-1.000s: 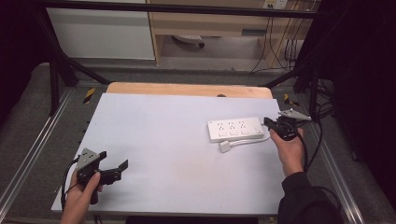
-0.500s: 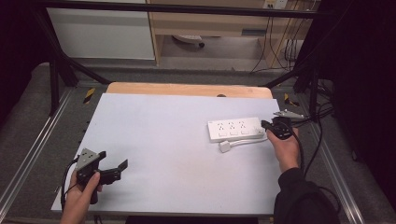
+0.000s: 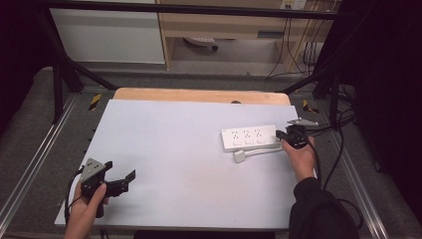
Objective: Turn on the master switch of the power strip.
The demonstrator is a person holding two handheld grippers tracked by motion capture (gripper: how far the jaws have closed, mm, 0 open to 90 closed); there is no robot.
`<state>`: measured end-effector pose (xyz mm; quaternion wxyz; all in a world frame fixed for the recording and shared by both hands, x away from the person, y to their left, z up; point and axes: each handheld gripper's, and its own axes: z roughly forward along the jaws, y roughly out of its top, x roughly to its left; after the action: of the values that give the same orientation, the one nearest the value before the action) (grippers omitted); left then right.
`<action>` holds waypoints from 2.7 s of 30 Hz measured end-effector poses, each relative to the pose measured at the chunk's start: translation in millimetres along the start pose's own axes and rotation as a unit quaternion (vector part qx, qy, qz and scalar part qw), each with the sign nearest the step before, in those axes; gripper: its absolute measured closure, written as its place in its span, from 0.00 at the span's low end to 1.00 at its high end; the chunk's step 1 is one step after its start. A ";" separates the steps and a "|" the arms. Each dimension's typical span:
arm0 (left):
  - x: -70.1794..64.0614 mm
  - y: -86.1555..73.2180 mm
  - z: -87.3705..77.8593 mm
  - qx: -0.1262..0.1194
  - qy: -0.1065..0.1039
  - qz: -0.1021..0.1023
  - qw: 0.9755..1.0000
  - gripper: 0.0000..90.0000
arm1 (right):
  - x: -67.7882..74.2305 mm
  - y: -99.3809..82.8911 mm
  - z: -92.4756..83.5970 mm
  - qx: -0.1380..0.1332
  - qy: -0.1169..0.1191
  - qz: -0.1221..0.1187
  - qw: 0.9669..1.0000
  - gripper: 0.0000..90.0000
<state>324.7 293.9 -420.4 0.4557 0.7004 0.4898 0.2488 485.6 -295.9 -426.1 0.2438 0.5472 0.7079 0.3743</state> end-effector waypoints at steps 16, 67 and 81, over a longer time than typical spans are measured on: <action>-0.5 0.0 0.1 -0.001 0.000 0.002 1.000 0.08 | 1.4 -3.0 6.1 0.009 -0.004 -0.008 1.000 1.00; -1.3 -0.3 0.5 0.005 0.004 0.007 1.000 0.08 | 6.4 -16.3 11.0 -0.026 -0.022 -0.015 0.999 1.00; -1.4 -0.5 0.9 0.007 0.003 0.007 1.000 0.08 | 6.4 -16.5 11.0 -0.027 -0.021 -0.011 0.999 1.00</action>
<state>324.6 292.3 -421.1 0.4479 0.7060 0.4880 0.2507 482.3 -288.8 -445.4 0.2775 0.5406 0.6980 0.3790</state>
